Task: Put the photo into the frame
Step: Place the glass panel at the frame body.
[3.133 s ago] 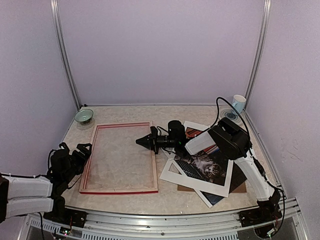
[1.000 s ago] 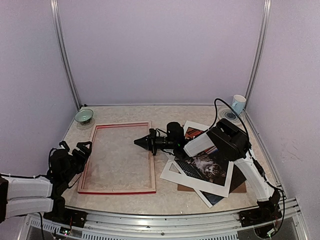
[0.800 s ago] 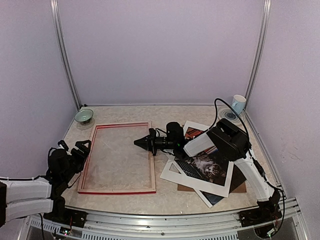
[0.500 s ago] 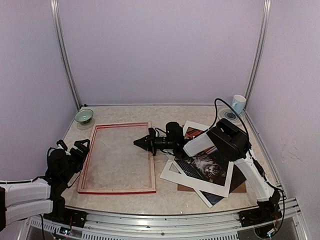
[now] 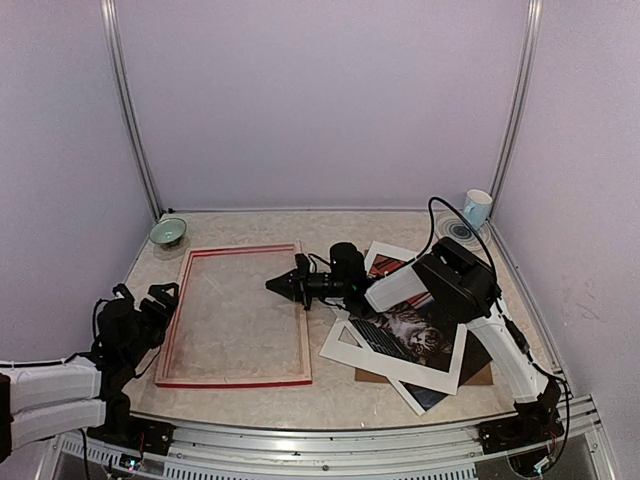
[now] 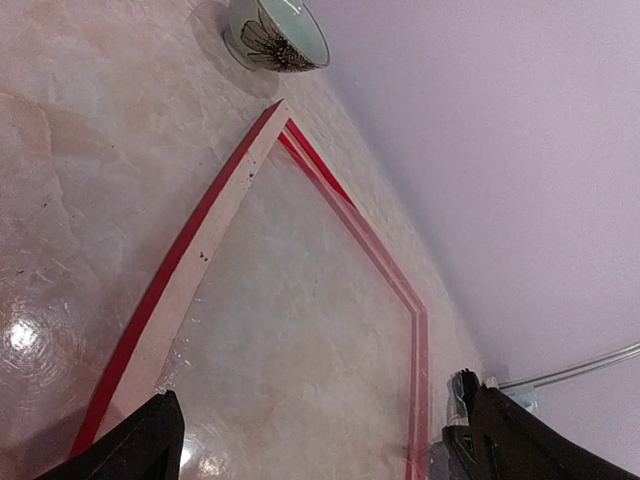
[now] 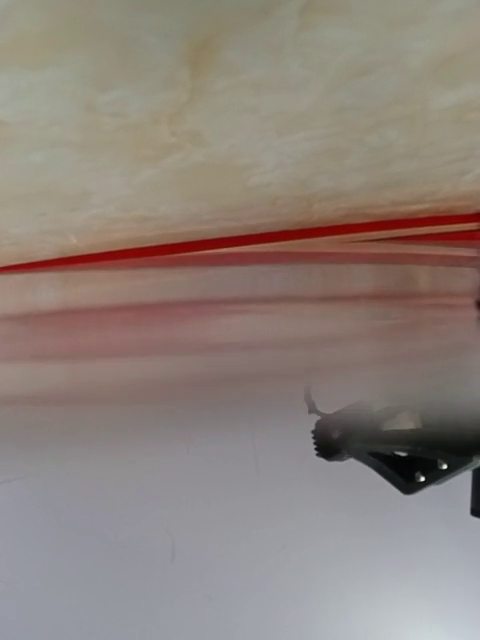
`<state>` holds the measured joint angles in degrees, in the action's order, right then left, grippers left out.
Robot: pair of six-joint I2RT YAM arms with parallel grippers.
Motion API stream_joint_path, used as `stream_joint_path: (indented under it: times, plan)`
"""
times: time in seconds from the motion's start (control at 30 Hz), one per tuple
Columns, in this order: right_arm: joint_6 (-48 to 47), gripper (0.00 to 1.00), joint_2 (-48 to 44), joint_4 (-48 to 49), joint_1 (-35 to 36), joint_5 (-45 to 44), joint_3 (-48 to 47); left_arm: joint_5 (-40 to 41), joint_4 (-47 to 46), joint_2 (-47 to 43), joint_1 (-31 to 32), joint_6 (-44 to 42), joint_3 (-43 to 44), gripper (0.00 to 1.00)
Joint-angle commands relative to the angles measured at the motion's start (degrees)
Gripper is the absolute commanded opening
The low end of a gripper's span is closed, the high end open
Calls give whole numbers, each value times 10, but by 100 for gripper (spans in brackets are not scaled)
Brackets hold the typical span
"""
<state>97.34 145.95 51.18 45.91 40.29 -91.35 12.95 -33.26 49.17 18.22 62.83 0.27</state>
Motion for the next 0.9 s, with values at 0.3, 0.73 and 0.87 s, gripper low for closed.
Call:
stream_joint_path:
  times: [0.3, 0.73, 0.87]
  plan:
    - [-50, 0, 7, 16, 2, 18, -28, 27, 21, 20, 2, 13, -83, 99]
    - [-72, 0, -26, 25, 5, 30, -17, 56, 56, 12, 3, 21, -72, 99]
    - [-88, 0, -36, 16, 4, 33, -13, 69, 78, -3, 3, 17, -66, 99]
